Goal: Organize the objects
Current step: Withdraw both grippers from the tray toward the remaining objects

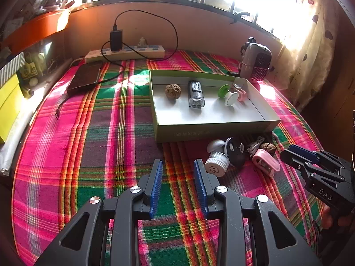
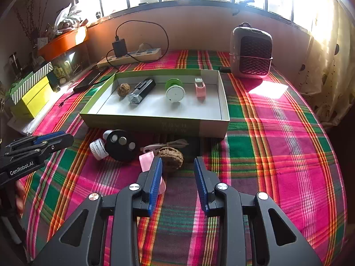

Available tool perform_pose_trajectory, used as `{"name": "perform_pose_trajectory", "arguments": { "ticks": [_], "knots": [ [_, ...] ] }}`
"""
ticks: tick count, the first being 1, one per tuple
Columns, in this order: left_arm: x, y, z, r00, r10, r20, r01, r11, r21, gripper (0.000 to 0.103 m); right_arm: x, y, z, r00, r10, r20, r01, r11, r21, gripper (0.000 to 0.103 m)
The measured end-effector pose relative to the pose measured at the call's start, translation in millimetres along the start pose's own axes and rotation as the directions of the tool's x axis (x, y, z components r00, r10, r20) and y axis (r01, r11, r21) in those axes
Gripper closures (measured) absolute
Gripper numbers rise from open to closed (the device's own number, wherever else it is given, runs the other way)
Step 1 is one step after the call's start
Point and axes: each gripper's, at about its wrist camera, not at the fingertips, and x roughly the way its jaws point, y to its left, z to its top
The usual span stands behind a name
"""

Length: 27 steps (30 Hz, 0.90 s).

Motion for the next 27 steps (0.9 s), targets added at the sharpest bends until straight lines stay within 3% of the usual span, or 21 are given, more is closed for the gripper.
{"name": "perform_pose_trajectory", "arguments": {
  "ticks": [9,22,27],
  "knots": [
    [7.1,2.8,-4.9,0.994,-0.100,-0.033,0.100,0.995,0.000,0.075,1.2,16.1,-13.4,0.999,0.045,-0.029,-0.046,0.998,-0.034,0.072],
    [16.7,-1.9,-1.9,0.993,-0.105,-0.055,0.105,0.994,-0.009,0.074,24.6,20.6,-7.3,0.992,0.107,-0.064,-0.112,0.990,-0.086,0.072],
    [18.6,-9.0,0.0,0.989,-0.138,-0.056,0.138,0.990,-0.009,0.073,31.7,17.8,-4.2,0.989,0.127,-0.072,-0.133,0.986,-0.096,0.072]
  ]
}}
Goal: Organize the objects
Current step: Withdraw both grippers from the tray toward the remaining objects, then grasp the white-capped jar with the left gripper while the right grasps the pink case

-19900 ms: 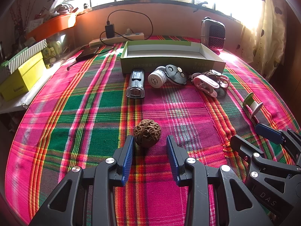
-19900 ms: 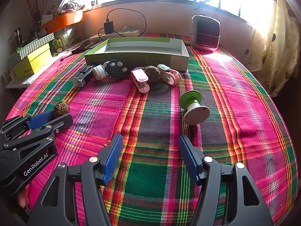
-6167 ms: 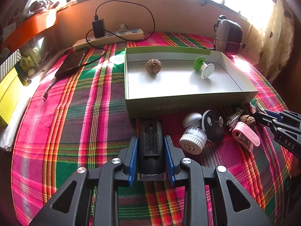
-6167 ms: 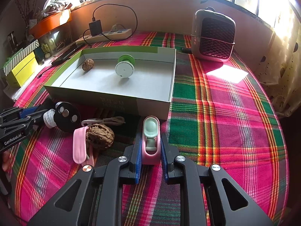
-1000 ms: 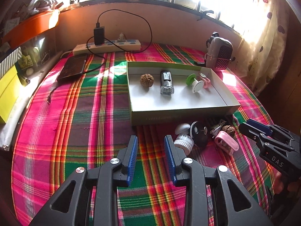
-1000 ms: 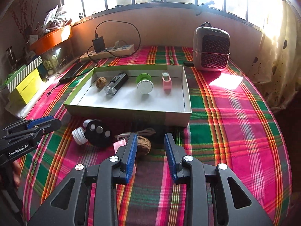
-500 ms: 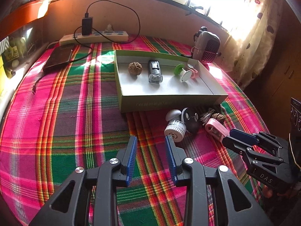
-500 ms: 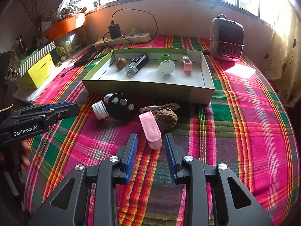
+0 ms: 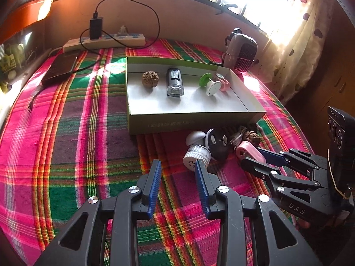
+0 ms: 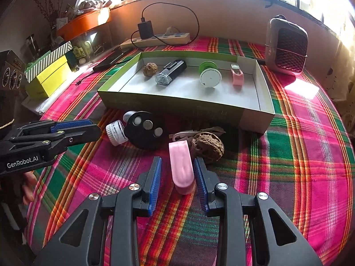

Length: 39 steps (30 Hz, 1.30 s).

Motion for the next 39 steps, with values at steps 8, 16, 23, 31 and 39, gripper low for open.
{"name": "perform_pose_trajectory", "arguments": {
  "ticks": [8,16,23,31,39],
  "knots": [
    [6.2,-9.8,3.7,1.000,-0.011,-0.010,0.011,1.000,-0.001,0.070,8.1,-3.2,4.8,1.000,-0.007,-0.007,0.007,1.000,-0.029,0.072],
    [17.5,-20.1,4.5,0.999,0.019,-0.031,-0.019,0.999,0.026,0.070,6.3,-11.2,4.5,1.000,-0.016,-0.007,0.015,0.999,-0.038,0.072],
    [27.6,-22.9,8.7,0.998,0.046,-0.045,-0.044,0.998,0.042,0.069,4.5,-15.0,3.4,1.000,-0.010,-0.008,0.010,0.999,-0.038,0.078],
    [32.0,-23.6,11.5,0.997,0.064,-0.044,-0.061,0.997,0.053,0.069,4.2,-15.9,3.5,1.000,-0.003,-0.008,0.003,0.999,-0.037,0.079],
    [31.4,-24.8,9.2,0.997,0.073,-0.028,-0.071,0.995,0.063,0.069,4.8,-14.9,3.5,1.000,-0.013,-0.008,0.012,0.999,-0.045,0.079]
  ]
}}
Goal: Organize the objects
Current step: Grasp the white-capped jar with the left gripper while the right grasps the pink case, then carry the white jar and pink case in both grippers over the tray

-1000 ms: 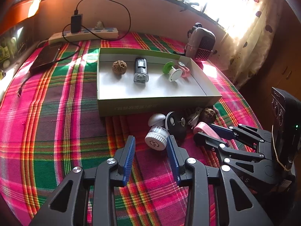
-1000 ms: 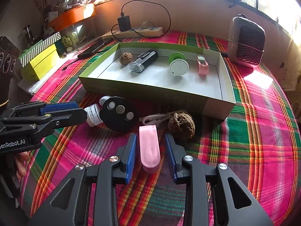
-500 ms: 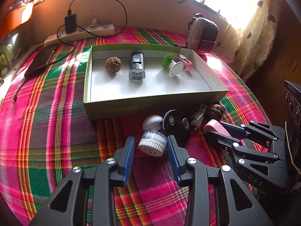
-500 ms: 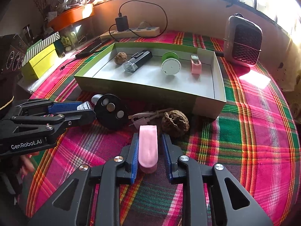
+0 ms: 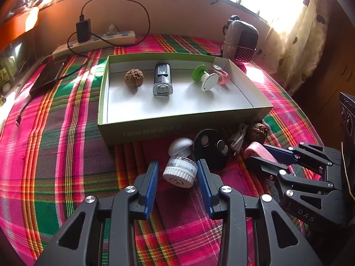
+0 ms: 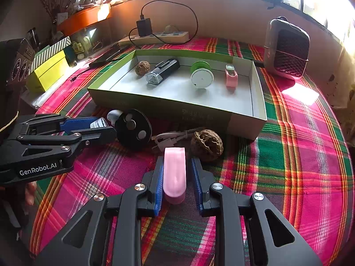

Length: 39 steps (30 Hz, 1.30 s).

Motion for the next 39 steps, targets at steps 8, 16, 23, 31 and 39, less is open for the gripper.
{"name": "perform_pose_trajectory", "arguments": {
  "ticks": [8,16,23,31,39],
  "knots": [
    [-0.7,-1.8,-2.6,0.999,0.029,0.013,-0.029,0.999,0.016,0.075,0.0,0.3,0.1,1.000,-0.002,0.000,0.002,1.000,-0.001,0.079],
    [-1.2,-3.2,-3.7,0.999,0.042,0.020,-0.042,0.999,0.029,0.076,0.2,0.5,0.1,1.000,-0.005,-0.001,0.005,1.000,-0.004,0.079],
    [-0.9,-3.5,-4.0,0.999,0.041,0.020,-0.042,0.999,0.027,0.076,0.4,1.1,-0.2,1.000,-0.009,-0.001,0.009,1.000,-0.007,0.079],
    [-1.0,-3.8,-4.5,0.999,0.042,0.020,-0.042,0.999,0.028,0.076,0.7,0.8,-0.1,1.000,-0.012,-0.001,0.012,1.000,-0.009,0.079],
    [-1.2,-4.7,-4.7,0.999,0.044,0.019,-0.045,0.999,0.030,0.076,0.4,-1.2,-0.2,1.000,-0.022,-0.001,0.022,1.000,-0.004,0.084]
  ]
}}
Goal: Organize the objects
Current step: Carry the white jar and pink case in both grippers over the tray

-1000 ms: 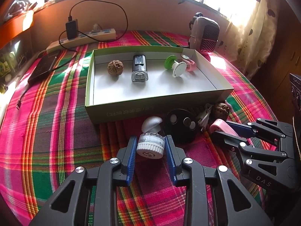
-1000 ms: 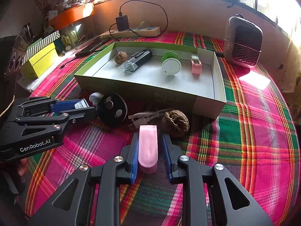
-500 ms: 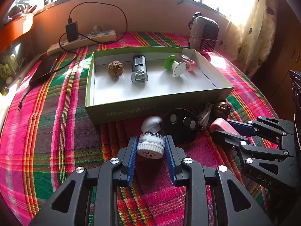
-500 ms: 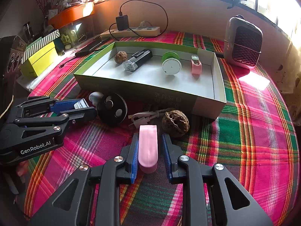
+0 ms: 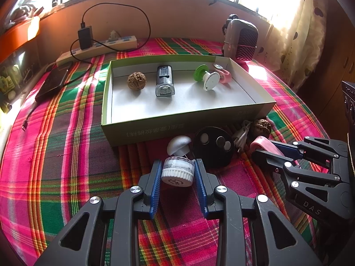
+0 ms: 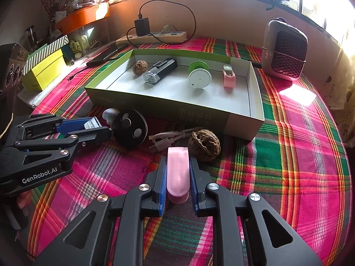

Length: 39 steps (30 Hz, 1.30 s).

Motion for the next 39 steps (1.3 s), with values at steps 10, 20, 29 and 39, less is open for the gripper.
{"name": "perform_pose_trajectory", "arguments": {
  "ticks": [10,20,29,39],
  "knots": [
    [-3.6,0.6,-0.4,1.000,0.001,0.003,-0.001,1.000,-0.001,0.076,-1.3,-1.2,-0.1,1.000,0.002,0.001,-0.002,1.000,0.010,0.084],
    [-11.7,0.6,-0.5,1.000,0.007,0.016,-0.007,1.000,-0.006,0.076,-9.3,0.4,0.3,1.000,0.026,0.015,-0.026,0.999,0.023,0.084],
    [-22.3,1.3,8.2,0.999,0.006,0.041,-0.005,1.000,-0.011,0.076,-20.0,1.7,8.5,0.998,0.045,0.044,-0.047,0.999,0.027,0.084],
    [-25.7,6.0,29.9,0.998,0.018,0.067,-0.017,1.000,-0.011,0.076,-29.3,-18.0,31.0,0.997,-0.007,0.078,0.001,0.997,0.080,0.084]
  ]
}}
